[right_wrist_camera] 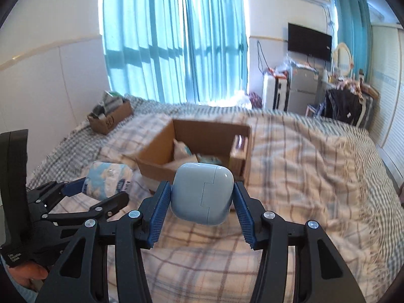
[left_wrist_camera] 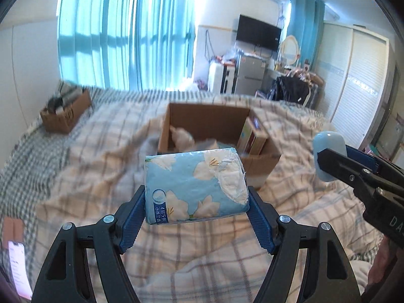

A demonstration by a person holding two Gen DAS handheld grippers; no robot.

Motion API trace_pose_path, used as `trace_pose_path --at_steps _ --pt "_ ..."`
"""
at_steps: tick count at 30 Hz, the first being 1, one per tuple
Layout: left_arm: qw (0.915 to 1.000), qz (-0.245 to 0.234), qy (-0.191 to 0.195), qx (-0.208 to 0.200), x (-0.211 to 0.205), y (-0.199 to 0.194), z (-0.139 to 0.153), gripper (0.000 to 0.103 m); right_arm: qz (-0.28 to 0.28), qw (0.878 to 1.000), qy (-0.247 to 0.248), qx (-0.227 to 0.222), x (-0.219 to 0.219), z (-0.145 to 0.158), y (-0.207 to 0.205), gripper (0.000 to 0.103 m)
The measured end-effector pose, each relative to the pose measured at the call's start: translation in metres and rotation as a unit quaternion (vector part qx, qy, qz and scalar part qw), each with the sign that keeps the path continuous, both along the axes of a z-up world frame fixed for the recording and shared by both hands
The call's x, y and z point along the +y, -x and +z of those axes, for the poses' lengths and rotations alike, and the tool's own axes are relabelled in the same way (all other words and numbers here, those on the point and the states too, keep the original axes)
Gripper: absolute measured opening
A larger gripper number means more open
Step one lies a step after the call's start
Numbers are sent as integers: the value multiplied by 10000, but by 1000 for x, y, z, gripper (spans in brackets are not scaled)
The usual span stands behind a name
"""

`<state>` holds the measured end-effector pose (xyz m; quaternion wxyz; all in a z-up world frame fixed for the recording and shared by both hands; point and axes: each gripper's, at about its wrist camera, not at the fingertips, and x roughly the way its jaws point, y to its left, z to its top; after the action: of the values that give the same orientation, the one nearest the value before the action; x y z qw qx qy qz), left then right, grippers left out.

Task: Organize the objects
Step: 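Carry tissue pack and earbud case over the box and release both grippers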

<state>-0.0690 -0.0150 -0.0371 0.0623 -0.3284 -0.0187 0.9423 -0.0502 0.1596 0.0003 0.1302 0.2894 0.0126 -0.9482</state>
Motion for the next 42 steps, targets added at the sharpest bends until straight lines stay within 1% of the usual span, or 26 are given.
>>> trace_pose_path --at_steps 3,6,9,11,16,21,26,35,40,42 --pt "9998 -48 56 157 3 6 17 77 80 9998 -17 170 -6 17 3 50" --pt "9994 -107 135 285 7 16 28 77 109 9995 7 303 -9 30 12 50" --pt "9993 -137 115 333 8 28 34 77 134 9993 43 356 -9 36 23 50" --pt "9992 -160 124 333 8 38 37 77 132 9991 25 393 -9 41 33 50" --pt "9986 -211 291 377 14 65 39 77 166 9988 54 448 -7 46 61 50" --pt "9981 -314 386 352 20 99 30 77 187 9990 73 399 -6 44 97 50" --pt "9979 -402 459 223 23 132 10 77 165 9994 -10 309 -4 31 138 50" --pt "9978 -389 536 -18 24 179 -25 77 84 9999 -19 -54 0 -14 203 50" --pt "9979 -378 463 -245 29 192 -46 77 37 9991 253 -348 2 -42 232 51" --pt "9977 -370 450 -352 32 193 -53 77 3 9984 284 -495 0 -51 239 51"
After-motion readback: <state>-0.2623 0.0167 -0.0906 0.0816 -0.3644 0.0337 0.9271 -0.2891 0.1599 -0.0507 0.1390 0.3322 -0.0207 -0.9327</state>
